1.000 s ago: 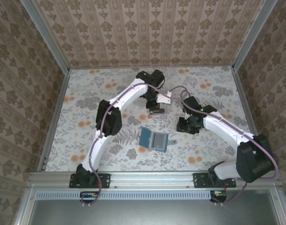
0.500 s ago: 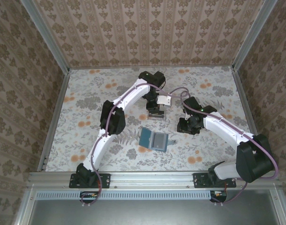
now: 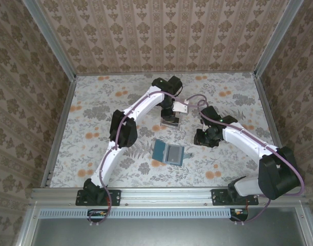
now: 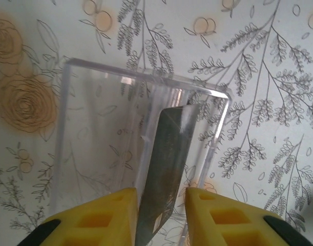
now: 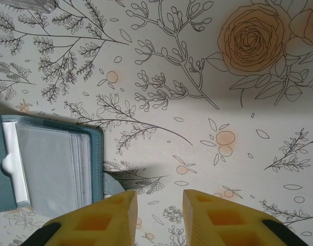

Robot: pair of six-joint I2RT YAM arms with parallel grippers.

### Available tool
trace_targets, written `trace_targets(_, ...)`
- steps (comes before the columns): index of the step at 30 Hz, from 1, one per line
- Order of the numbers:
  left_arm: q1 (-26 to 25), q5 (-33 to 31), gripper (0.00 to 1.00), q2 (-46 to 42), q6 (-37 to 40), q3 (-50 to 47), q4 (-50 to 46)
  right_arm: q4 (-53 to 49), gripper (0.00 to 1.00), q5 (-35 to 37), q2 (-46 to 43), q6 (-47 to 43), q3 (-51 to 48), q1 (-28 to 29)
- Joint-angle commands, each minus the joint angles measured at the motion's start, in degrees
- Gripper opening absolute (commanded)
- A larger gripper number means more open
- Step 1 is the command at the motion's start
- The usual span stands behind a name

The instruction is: Take the credit cards out of the card holder

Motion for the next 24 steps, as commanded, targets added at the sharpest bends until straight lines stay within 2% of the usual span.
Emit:
trace_targets(1,-0.05,0.7,0.33,-5.56,-1.27,-1.62,2.18,0.0,0.3,0.34,-0.45,-0.83,-0.8,-0.38)
trace_targets(11,-0.1,1.04,0.35,-9.85,-5.57,-5.85,6.23,0.73,0.3,-0.45,-1.24,-0.22,-1.44,-0.38)
trace_targets(15,0.0,-0.17,0.32,-11.93,-14.36,-6.82,9.52,1.37,0.3,-1.23,-1.74,0.39,-1.83,-0.3)
trace_targets(20,0.09,-3.23,0.32,-17.47,-25.42,-13.09,17.53,1.39,0.3,-1.94,-2.44,0.97,-2.19,-0.35)
trace_targets(24,0.09,-4.76,0.32,-20.41,-34.5,-16.09,18.84,1.17,0.3,-2.28,-3.15,1.32,-2.66,-0.36)
